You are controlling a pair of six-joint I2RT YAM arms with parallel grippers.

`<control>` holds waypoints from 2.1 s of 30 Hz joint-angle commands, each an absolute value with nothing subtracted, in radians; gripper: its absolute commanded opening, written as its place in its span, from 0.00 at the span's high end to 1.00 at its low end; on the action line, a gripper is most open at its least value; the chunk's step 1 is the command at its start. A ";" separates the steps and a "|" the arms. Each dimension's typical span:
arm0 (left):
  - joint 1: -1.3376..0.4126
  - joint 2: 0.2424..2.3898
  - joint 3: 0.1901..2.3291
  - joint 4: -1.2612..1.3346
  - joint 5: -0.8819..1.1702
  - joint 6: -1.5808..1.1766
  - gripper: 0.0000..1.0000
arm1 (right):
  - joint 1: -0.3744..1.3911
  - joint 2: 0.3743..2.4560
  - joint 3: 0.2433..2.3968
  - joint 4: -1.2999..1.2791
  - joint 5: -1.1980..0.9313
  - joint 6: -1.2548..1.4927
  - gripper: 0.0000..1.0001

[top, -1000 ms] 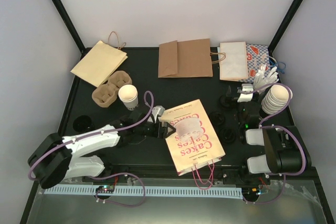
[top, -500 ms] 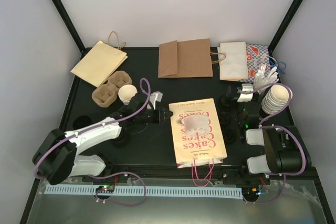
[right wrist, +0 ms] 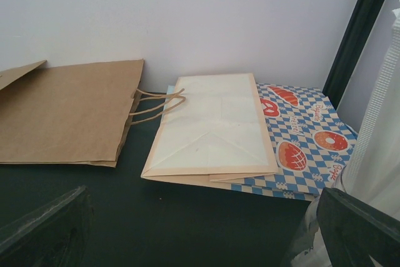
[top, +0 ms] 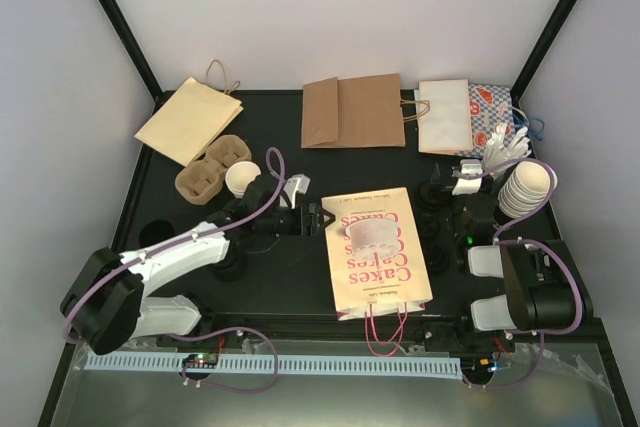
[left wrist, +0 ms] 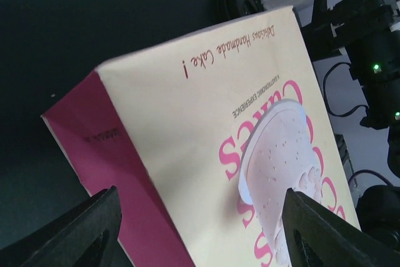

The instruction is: Pack the takeout coffee

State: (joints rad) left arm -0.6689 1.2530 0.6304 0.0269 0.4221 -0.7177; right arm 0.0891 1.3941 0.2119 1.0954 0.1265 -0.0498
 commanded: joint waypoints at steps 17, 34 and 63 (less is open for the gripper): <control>-0.699 0.928 0.646 -0.322 0.387 -0.544 0.24 | 0.082 1.395 0.225 1.119 0.124 -0.047 0.00; -0.744 0.909 0.781 -0.464 0.513 -0.334 0.24 | 0.082 1.394 0.225 1.119 0.123 -0.048 0.00; -0.992 0.875 0.841 -0.543 0.350 -0.044 0.09 | 0.082 1.394 0.226 1.120 0.124 -0.047 0.00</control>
